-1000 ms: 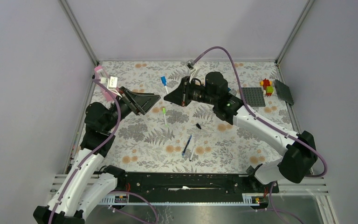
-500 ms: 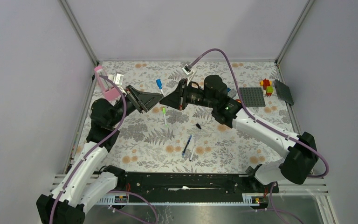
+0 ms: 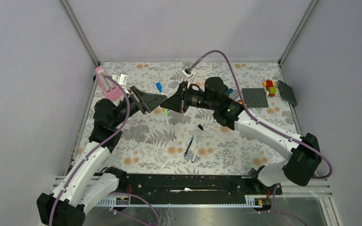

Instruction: Insert the pens into the pen caps

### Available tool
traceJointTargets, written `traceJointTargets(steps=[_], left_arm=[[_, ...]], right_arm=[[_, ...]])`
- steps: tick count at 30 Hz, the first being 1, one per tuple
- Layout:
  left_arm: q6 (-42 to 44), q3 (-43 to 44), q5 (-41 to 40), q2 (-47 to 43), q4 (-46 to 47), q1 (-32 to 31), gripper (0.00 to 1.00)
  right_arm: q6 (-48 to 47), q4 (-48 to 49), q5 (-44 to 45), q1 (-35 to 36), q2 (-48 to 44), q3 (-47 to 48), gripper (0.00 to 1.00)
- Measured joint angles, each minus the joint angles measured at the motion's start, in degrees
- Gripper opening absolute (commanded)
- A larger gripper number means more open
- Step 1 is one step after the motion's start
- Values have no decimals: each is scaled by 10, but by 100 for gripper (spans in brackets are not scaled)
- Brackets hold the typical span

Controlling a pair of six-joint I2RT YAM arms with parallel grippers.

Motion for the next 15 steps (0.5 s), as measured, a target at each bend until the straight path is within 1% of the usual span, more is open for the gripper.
traceJointTargets(steps=[5,9,10,13,15], left_arm=[[-2,0,-1,5,6,-7,0],[-5,0,-4,6,7,-10,0],[-5,0,-5,6,7,-11,0],[-4,0,-5,9,7,-16,0],[-2,0,-5,11,4,-18,0]], right_arm=[[-3,-2,1,2,0,-1,0],[-12,2,2,2,-2,-3,1],[-14,3,4,2,-5,-7,12],[-23,1,15,5,-19,-21,50],[-31,-3,27,7,-31,-32,65]])
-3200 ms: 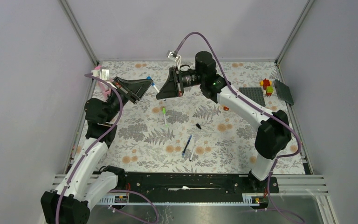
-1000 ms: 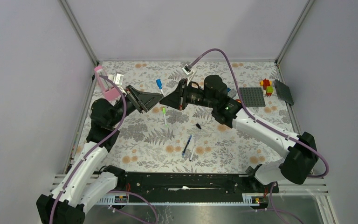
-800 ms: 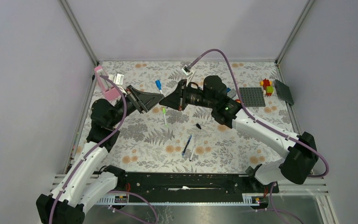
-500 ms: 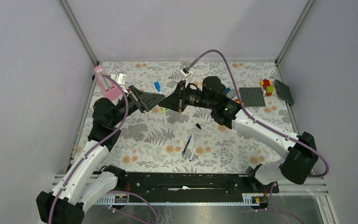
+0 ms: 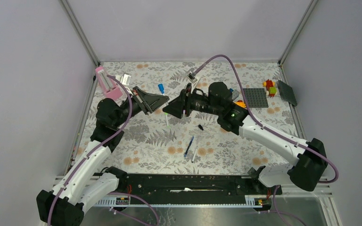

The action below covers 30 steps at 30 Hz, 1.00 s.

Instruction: Insert the pens into the pen caps

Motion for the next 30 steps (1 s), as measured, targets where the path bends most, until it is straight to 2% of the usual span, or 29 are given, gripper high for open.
traceJointTargets(steps=[5,10,16,23,30], left_arm=[[15,1,-8,2,-28,0,0],[45,15,-24,3,-82,0,0],[90,38,-72,12,-164,0,0],[143,49,-194,19,-299,-2,0],[144,59,-355,87,-410,-10,0]], right_arm=[[-33,-19,59,2,-54,-52,80],[-68,-43,157,3,-111,-107,82],[-105,-58,322,3,-184,-185,83],[-121,-73,473,3,-204,-250,82],[-121,-60,546,3,-206,-328,83]])
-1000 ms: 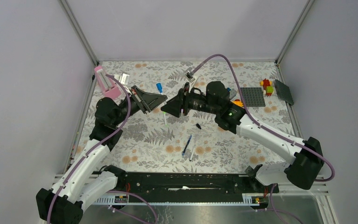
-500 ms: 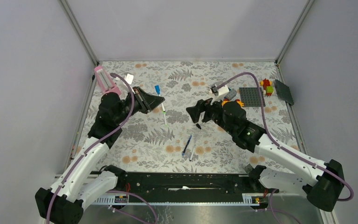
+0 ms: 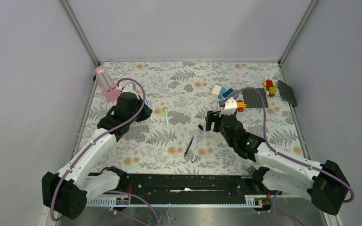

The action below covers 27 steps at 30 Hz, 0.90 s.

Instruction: Insert the pens into the pen caps

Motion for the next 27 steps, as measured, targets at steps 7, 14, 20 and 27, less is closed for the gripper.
traceJointTargets(steps=[7,14,20,27], left_arm=[[-25,-19,-66,75,-11,-11,0],[-35,-45,-73,196,21,-13,0],[-35,-45,-70,255,60,-13,0],[-24,-32,-66,313,93,-13,7]], right_arm=[[-7,35,33,0,10,-25,84],[-8,47,25,-23,32,-25,84],[-3,47,11,-45,33,-25,85],[-1,47,-5,-53,47,-24,85]])
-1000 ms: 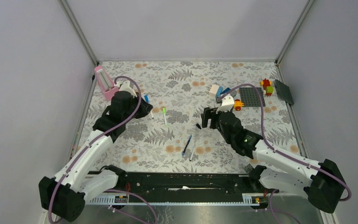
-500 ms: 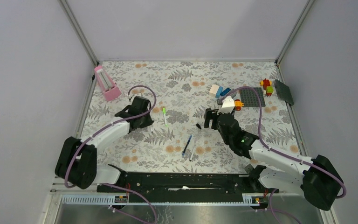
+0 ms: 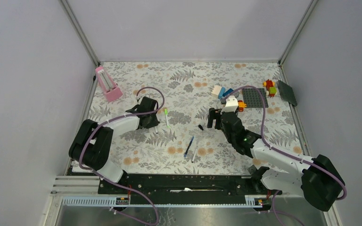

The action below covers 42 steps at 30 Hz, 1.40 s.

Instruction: Insert the pens into the pen caps

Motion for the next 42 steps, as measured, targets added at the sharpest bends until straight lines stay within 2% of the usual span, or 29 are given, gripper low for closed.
traceJointTargets(steps=[5,10,14,18,26,29,36,42], left_arm=[[7,10,0,17,11,0,16],[14,14,-2,23,19,0,32],[14,14,-3,22,27,0,49],[13,11,-7,12,27,-3,57],[12,-3,-22,-56,2,-23,63],[12,-3,-32,-80,-9,-55,63],[12,-3,-43,-94,-16,-182,63],[12,-3,-33,-94,-15,-250,60]], right_arm=[[2,0,-15,-7,6,0,86],[4,0,-24,-13,8,4,86],[6,-1,-30,-18,16,8,86],[7,-4,-34,-25,23,12,86],[13,-11,-57,-38,40,26,86],[14,-16,-60,-41,46,31,86],[15,-24,-75,-47,66,49,86],[15,-32,-90,-53,83,63,86]])
